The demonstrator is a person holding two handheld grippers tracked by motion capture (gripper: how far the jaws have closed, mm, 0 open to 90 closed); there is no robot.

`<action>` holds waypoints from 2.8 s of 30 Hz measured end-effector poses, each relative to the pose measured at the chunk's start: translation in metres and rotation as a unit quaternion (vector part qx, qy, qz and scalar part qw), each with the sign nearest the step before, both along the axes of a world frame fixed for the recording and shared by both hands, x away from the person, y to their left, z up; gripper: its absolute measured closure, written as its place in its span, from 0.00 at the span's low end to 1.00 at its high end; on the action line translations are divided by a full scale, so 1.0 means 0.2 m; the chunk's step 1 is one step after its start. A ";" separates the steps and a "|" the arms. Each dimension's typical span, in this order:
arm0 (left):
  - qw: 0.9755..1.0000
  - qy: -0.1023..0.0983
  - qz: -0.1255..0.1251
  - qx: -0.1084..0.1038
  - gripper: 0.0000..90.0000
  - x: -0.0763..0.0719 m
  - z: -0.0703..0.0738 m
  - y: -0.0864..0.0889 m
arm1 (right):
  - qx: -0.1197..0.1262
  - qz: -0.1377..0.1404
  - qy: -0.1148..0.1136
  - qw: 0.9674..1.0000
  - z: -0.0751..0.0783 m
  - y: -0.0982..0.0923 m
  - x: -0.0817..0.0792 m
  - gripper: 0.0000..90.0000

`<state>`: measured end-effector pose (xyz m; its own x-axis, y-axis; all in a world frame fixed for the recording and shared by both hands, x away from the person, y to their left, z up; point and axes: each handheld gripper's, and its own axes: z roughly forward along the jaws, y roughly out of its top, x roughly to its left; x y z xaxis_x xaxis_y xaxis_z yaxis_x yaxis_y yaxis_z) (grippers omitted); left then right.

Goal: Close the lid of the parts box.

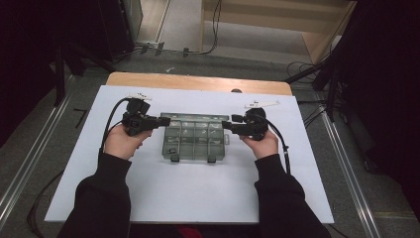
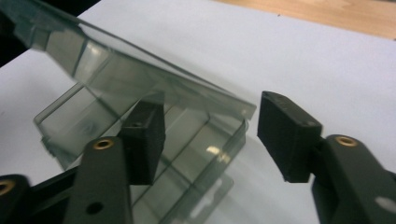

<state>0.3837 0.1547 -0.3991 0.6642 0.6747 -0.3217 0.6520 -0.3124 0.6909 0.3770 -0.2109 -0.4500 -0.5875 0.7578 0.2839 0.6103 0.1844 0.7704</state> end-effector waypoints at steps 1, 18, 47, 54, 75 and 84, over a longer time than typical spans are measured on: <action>1.000 0.001 -0.002 -0.001 0.99 0.00 0.00 0.00 | 0.001 0.000 0.005 1.000 0.00 -0.02 -0.01 0.51; 1.000 0.000 -0.018 -0.006 0.99 -0.09 0.03 0.01 | 0.032 0.012 0.016 0.999 0.10 -0.09 -0.02 0.98; 0.999 -0.020 -0.026 -0.003 0.99 -0.14 -0.09 0.04 | 0.026 0.076 0.017 0.997 0.09 0.07 -0.07 0.98; 0.999 -0.023 -0.030 -0.002 0.97 -0.14 -0.14 0.04 | 0.028 0.088 0.028 0.995 0.06 0.09 -0.11 0.97; 0.999 -0.024 -0.045 0.008 0.97 -0.14 -0.25 0.01 | -0.011 0.092 0.046 0.995 -0.06 0.11 -0.21 0.97; 0.999 -0.011 -0.046 0.013 0.97 -0.13 -0.31 0.00 | -0.024 0.088 0.057 0.994 -0.10 0.11 -0.19 0.97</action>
<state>0.3584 0.1552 -0.4602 0.7308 0.6184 -0.2890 0.6041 -0.3888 0.6956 0.3381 -0.1890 -0.4708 -0.6783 0.6604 0.3221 0.6481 0.3312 0.6858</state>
